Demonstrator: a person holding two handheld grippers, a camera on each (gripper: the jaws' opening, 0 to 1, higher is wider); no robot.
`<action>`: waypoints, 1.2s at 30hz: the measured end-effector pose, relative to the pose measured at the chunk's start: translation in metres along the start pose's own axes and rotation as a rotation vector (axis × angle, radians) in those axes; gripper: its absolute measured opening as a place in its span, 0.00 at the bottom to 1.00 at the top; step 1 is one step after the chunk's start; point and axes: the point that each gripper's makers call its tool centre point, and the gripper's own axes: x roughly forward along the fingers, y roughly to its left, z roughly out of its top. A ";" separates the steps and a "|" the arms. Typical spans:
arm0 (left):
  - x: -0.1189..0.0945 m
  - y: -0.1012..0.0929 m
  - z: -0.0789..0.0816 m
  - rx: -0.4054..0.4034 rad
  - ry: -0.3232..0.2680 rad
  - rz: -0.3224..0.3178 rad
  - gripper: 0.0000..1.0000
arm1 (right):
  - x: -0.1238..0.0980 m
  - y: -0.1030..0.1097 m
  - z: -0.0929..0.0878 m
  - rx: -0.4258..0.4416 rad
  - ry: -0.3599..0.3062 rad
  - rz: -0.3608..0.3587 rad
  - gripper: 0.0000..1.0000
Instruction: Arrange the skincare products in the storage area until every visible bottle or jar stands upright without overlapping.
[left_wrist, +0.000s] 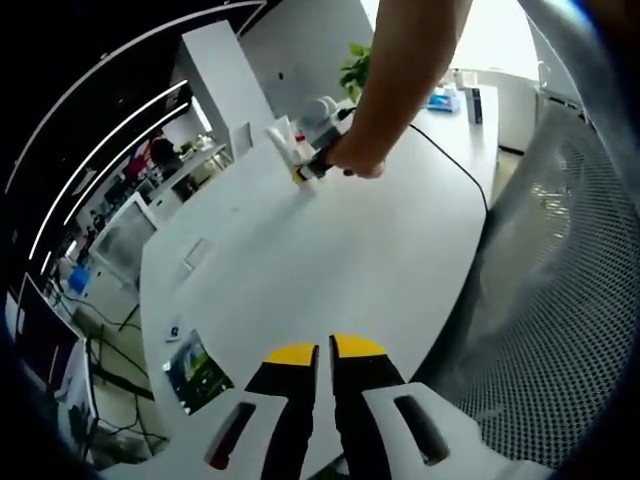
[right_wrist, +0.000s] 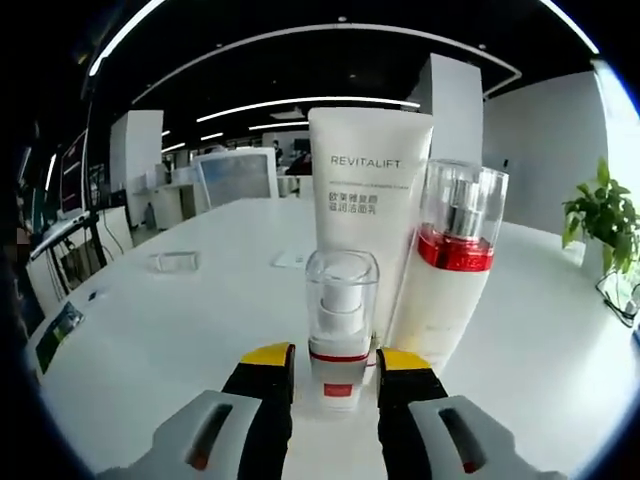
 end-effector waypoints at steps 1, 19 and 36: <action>0.000 0.000 0.000 0.000 0.002 0.000 0.05 | -0.001 0.001 -0.001 -0.004 0.004 0.004 0.24; -0.003 0.001 0.004 0.016 -0.019 0.010 0.05 | -0.077 0.075 -0.027 0.019 0.069 0.200 0.36; -0.004 0.004 0.001 0.012 -0.010 0.019 0.09 | -0.047 0.192 0.018 -0.200 0.076 0.578 0.37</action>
